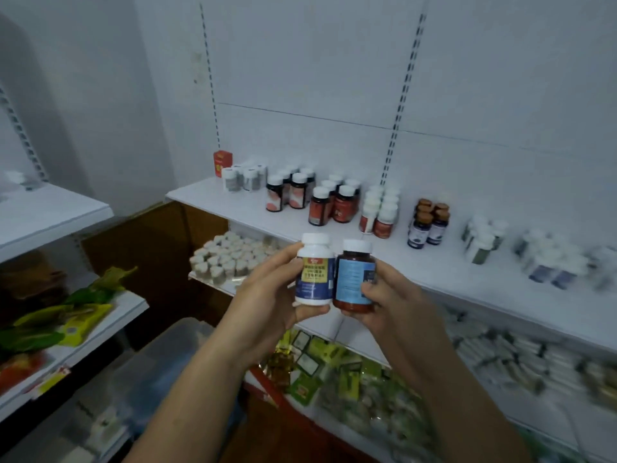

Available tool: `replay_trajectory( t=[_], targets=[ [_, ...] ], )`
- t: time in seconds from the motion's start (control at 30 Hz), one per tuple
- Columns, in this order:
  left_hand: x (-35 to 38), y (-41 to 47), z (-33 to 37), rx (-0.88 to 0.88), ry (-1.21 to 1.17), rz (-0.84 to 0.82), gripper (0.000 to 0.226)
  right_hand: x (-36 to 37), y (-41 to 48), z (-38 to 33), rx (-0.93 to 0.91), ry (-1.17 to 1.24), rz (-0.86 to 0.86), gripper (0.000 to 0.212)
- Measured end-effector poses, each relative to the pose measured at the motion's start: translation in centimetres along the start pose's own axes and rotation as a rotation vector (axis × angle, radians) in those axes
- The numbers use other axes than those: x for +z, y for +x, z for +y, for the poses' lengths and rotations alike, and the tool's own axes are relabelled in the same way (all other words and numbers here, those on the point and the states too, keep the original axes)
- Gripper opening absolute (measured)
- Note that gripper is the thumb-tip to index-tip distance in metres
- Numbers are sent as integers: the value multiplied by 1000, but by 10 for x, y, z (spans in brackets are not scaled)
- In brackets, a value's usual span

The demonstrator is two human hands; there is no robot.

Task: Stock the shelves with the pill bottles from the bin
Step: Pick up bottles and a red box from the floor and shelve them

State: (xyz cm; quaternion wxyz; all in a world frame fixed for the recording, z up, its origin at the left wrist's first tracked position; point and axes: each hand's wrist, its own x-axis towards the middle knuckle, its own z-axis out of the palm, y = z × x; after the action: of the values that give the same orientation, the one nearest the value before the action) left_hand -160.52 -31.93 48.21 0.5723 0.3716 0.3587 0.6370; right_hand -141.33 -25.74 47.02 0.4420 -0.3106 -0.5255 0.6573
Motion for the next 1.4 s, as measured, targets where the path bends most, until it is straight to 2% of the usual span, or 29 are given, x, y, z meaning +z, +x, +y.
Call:
replay_trajectory(
  t=[0.17, 0.33, 0.67, 1.07, 1.27, 1.4],
  targets=[
    [107, 36, -52, -58, 20, -112, 37, -111, -41, -34, -54, 30, 175, 45],
    [213, 68, -117, -147, 19, -256, 38, -212, -94, -61, -99, 49, 421, 41],
    [395, 119, -242, -352, -2, -536, 38, -380, -174, -95, -165, 51, 886, 41],
    [553, 201, -343, -615, -78, -754, 37, -496, -200, -136, -228, 60, 1205, 44],
    [625, 195, -382, -704, -70, -905, 37, -543, -236, -147, -270, 67, 1375, 45],
    [665, 178, -399, -729, -66, -966, 35, -575, -266, -151, -292, 72, 1416, 48]
  ],
)
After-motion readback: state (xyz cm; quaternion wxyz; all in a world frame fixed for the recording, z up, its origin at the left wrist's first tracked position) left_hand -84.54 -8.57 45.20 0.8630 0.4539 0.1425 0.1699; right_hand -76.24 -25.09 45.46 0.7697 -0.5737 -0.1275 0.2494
